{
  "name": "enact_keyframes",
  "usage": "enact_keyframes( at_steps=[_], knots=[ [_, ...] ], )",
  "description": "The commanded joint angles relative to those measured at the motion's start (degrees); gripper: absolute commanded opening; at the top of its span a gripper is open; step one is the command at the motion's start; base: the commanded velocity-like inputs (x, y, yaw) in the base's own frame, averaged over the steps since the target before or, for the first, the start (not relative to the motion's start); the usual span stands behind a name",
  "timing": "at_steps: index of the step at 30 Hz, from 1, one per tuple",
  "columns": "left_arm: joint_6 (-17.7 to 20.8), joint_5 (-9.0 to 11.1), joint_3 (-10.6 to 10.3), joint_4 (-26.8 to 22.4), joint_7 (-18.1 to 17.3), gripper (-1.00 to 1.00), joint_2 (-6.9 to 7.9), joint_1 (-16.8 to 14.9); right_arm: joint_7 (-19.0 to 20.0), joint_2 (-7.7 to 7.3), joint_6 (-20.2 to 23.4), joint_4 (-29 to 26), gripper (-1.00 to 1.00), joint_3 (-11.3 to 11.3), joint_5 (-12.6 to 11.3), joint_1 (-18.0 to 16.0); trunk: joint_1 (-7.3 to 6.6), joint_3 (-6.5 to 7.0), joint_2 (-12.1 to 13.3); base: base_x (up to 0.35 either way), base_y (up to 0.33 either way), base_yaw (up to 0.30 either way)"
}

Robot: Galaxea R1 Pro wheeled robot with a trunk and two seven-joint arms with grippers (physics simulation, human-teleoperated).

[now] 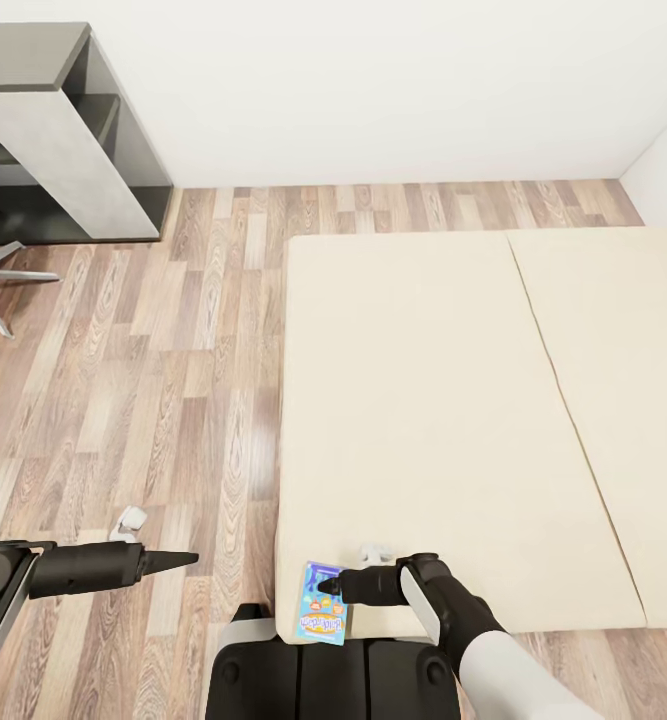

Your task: Put all the toys in the child's room - the three board games (two on the bed and one on the table), the two jigsaw puzzles on the table, and the tennis ball on the table - inside the toy box on the table in the child's room.

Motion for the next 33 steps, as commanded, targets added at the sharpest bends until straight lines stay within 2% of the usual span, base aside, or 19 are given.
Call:
enact_keyframes(
  at_steps=[1, 33],
  knots=[
    [0.62, -0.05, 0.01, -0.02, -0.24, 1.00, 0.03, -0.01, -0.22, -0.03, 0.36, -0.07, 1.00, 0.16, -0.58, -0.01, 0.02, -0.05, -0.06, 0.000, 0.000, 0.000],
    [0.60, -0.12, 0.01, -0.02, -0.24, 1.00, 0.00, -0.01, -0.31, 0.05, -0.88, -0.15, 1.00, -0.31, -0.65, -0.01, 0.02, -0.89, -0.06, 0.000, 0.000, 0.000]
  ],
)
